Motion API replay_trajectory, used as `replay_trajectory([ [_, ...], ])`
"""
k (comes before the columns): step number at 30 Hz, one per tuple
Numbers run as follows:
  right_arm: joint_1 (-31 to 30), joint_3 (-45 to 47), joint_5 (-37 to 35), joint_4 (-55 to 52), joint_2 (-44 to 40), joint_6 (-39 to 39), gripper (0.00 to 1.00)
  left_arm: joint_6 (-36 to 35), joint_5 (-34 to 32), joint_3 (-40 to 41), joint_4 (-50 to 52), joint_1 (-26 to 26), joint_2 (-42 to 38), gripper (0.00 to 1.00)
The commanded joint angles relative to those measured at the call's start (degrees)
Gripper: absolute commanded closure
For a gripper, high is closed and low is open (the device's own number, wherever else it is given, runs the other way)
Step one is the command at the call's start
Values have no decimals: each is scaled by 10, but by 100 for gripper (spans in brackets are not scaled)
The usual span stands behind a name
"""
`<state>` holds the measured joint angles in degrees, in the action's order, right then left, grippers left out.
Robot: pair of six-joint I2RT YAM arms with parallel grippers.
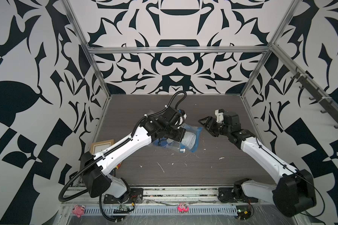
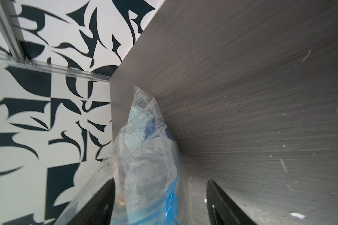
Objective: Place the folded towel into the vacuum bag
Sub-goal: Adjust the vacuum bag at the center of the board.
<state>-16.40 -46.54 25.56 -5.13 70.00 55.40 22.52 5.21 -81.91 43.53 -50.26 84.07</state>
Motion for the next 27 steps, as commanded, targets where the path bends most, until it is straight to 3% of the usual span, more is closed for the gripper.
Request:
replay_trajectory([
  [1, -18, 11, 18, 72, 9, 47, 32, 6, -1, 9, -18, -1, -20, 100],
  [7, -42, 7, 3, 81, 27, 55, 48, 14, -4, 21, -35, -1, -30, 100],
  [12, -43, -27, -15, 48, 31, 44, 82, 13, 9, 39, -35, -1, -39, 100],
  [15, -43, -51, -25, 17, 37, 26, 96, 11, 12, 56, -38, -2, -56, 100],
  [19, -43, -80, -30, -12, 45, 6, 100, 3, 20, 82, -40, -7, -84, 99],
  [22, -43, -105, -28, -26, 51, -4, 100, -4, 31, 103, -45, -14, -105, 83],
  [27, -43, -167, -25, -69, 60, -28, 100, -13, 38, 140, -62, -23, -161, 42],
])
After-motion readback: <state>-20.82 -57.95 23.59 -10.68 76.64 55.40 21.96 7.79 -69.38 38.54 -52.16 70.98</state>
